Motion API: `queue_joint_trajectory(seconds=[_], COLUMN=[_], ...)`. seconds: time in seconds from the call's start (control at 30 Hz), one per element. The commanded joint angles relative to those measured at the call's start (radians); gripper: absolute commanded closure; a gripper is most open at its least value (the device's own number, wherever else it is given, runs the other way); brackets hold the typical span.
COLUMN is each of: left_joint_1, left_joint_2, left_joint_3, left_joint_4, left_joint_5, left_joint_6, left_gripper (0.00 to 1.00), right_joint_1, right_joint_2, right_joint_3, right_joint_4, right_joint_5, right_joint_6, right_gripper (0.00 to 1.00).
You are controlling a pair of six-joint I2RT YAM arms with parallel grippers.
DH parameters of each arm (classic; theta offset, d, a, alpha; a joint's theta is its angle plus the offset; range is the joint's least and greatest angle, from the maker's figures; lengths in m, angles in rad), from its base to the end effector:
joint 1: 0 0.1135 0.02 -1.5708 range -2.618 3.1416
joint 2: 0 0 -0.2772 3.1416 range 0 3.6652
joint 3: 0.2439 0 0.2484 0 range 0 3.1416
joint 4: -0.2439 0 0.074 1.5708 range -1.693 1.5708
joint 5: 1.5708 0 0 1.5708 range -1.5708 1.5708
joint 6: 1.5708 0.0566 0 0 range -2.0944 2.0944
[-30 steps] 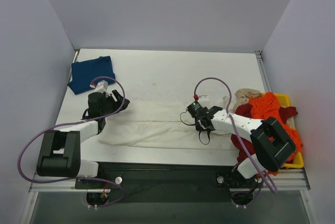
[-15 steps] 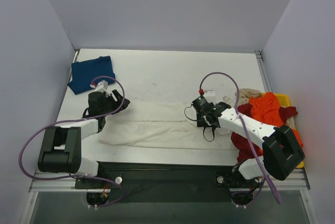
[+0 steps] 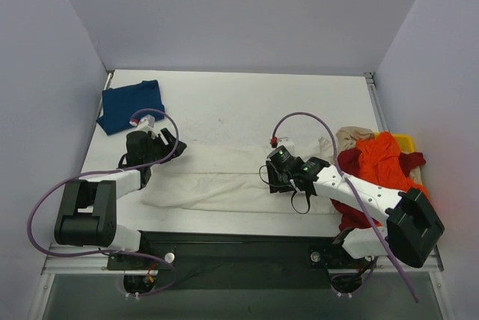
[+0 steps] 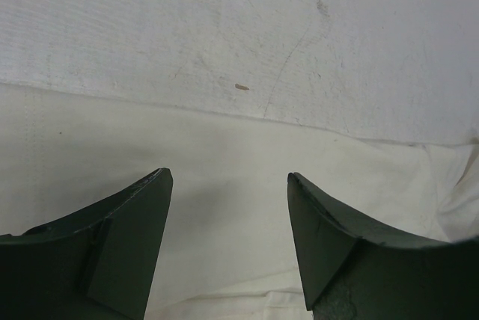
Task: Fold and stack the t-shirts
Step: Fold the other side of the tshirt into a rectangle
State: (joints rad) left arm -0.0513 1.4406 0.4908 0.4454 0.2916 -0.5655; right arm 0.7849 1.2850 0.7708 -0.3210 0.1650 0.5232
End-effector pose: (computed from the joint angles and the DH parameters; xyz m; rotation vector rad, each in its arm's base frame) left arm 0.2841 -0.0309 0.1653 -0.3605 2.0922 -0.6749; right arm 0.1964 0.1831 0.2169 -0.2404 2.4202 0.4104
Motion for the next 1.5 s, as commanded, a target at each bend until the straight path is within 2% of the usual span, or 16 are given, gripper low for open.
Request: queue_joint_trajectory(seconds=[0.0, 0.2, 0.53, 0.93, 1.47], left_joint_1=[0.005, 0.005, 0.005, 0.005, 0.005], left_joint_2=[0.001, -0.002, 0.017, 0.017, 0.02], left_joint_3=[0.038, 0.035, 0.04, 0.04, 0.043], left_joint_4=[0.049, 0.049, 0.053, 0.055, 0.055], left_joint_5=[0.015, 0.015, 0.018, 0.021, 0.027], left_joint_6=[0.001, 0.001, 0.003, 0.001, 0.001], left_gripper=[0.27, 0.27, 0.26, 0.26, 0.26], right_joint_1=[0.002, -0.039, -0.151, -0.154, -0.162], right_joint_2=[0.054, 0.119, 0.129, 0.185, 0.162], right_joint_3=[-0.028, -0.045, -0.079, -0.057, -0.041], right_joint_4=[0.045, 0.066, 0.088, 0.091, 0.077], right_joint_5=[-0.102, -0.097, -0.062, 0.01, 0.068], right_joint_6=[0.0, 0.011, -0.008, -0.014, -0.019], right_gripper=[0.6, 0.6, 0.6, 0.62, 0.62])
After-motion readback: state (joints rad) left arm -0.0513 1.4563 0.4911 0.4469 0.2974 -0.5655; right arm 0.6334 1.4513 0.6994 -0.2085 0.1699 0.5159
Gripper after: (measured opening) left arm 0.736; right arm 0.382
